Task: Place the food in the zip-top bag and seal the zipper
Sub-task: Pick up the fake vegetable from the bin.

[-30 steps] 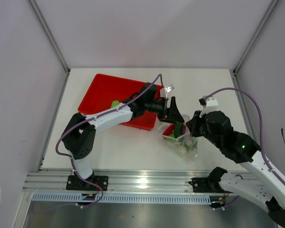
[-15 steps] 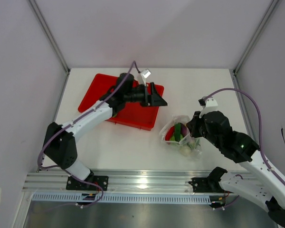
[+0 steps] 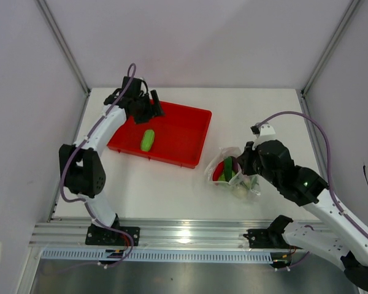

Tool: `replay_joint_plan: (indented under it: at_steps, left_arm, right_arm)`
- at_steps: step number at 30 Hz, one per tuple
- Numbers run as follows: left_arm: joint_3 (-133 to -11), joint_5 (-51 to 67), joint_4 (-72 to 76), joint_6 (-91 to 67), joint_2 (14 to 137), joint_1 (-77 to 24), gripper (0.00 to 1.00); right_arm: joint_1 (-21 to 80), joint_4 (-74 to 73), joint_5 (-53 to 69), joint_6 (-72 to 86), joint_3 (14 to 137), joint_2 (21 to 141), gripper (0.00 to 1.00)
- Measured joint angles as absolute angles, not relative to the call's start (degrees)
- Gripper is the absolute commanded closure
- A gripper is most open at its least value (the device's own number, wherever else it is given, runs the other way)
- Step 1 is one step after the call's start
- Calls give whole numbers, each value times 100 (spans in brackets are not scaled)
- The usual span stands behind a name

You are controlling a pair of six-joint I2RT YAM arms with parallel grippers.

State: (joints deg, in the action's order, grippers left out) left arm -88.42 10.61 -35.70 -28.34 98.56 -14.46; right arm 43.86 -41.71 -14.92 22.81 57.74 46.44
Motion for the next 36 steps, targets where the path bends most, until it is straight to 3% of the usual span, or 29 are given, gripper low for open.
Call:
replay_joint_plan:
  at_steps: [11,18,29,34,36]
  left_arm:
    - [-9312,139,-4528,-3052,11240,-1181,23]
    - [-9295,-569,-4856,-3409,11448,-1181,24]
    - [-9164,-648,-4825,-3516,11697,-1201,26]
    - [-9166,-668,-4834,-3516,11703,-1223,34]
    - [-9166,-696,-4845,-3516,11705,-1232,44]
  right_arm:
    - [4285,-4042,-1387,2217,5645,4626,100]
    - [4189,-4029,-1343,2191,5594,4541,100]
    - [4174,-3955,-1227,2174,5513,4547,100]
    - [4158,-3953,-1205,2174,5513,4530,100]
    - [4150,-3955,-1194,2176,5513,4508,100]
